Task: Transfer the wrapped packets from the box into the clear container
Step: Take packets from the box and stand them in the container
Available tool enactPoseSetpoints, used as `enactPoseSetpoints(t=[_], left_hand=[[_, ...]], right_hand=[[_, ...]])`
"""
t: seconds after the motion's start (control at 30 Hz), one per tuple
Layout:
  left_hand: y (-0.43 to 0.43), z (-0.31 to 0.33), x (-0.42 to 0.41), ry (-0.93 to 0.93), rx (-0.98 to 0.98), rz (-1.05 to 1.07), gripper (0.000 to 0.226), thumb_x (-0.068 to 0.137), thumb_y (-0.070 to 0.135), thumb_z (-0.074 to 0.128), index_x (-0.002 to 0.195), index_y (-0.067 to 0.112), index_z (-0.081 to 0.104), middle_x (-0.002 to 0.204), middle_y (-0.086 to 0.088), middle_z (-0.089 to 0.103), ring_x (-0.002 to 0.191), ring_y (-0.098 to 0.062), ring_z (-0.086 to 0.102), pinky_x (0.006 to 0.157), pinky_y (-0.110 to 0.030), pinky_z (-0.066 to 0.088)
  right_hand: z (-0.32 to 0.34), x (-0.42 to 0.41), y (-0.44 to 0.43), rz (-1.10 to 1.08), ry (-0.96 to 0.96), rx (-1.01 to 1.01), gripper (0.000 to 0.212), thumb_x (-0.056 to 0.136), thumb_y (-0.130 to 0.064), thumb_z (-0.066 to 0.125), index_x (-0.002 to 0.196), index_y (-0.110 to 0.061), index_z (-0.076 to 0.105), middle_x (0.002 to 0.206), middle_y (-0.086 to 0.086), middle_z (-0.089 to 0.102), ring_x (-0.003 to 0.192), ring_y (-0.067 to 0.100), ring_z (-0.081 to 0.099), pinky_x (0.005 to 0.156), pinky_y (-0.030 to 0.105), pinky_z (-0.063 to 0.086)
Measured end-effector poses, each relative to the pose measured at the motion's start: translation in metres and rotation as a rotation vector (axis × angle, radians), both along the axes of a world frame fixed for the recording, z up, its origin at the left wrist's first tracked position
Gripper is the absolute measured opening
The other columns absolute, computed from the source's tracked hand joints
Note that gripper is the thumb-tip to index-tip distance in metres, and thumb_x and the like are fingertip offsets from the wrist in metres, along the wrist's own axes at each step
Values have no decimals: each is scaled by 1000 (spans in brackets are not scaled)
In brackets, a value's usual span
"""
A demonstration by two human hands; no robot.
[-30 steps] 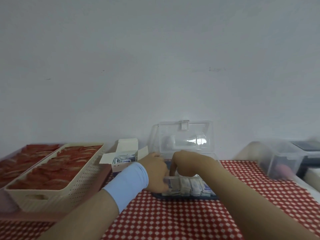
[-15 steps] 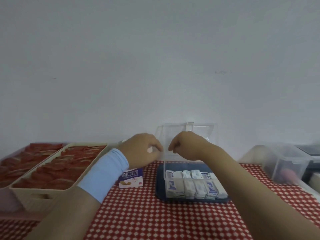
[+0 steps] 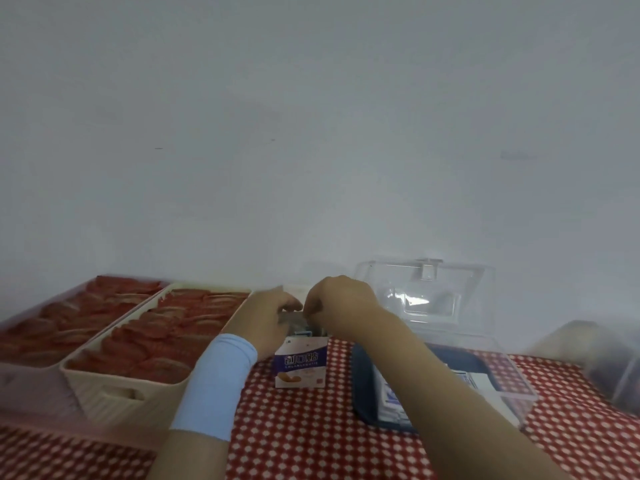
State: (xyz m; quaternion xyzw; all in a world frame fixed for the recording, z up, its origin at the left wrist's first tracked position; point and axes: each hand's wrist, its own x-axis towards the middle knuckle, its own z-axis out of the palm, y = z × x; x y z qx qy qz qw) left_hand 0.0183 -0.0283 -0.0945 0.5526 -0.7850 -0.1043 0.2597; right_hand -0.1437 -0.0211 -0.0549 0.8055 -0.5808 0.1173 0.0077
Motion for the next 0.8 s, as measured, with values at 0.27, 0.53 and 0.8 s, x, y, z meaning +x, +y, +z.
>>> enactPoseSetpoints(t=[0.27,0.53,0.8], left_hand=[[0,0,4,71,-5,-29,37,94,2,49,117,23,69,123,2,64,106,-16,61,91,-23,45],[-1,2,9,169,76,-62,25,95,20,55,107,29,74,114,13,70,103,-1,58,92,-21,44],[-10,-2,5,176,-5,20,9,86,24,71,91,30,75,84,14,70,80,-1,63,66,-14,43]], right_hand=[[-17,15,-15,37,136,17,16,93,-37,62,100,-32,76,96,-8,72,86,15,65,87,33,53],[-23,-8,-7,-19,-346,39,6,88,-37,73,91,-32,75,91,-14,72,86,5,65,78,24,54],[-39,-13,-12,-18,-586,46,18,88,-30,75,106,-29,77,87,-19,70,75,-6,61,63,10,43]])
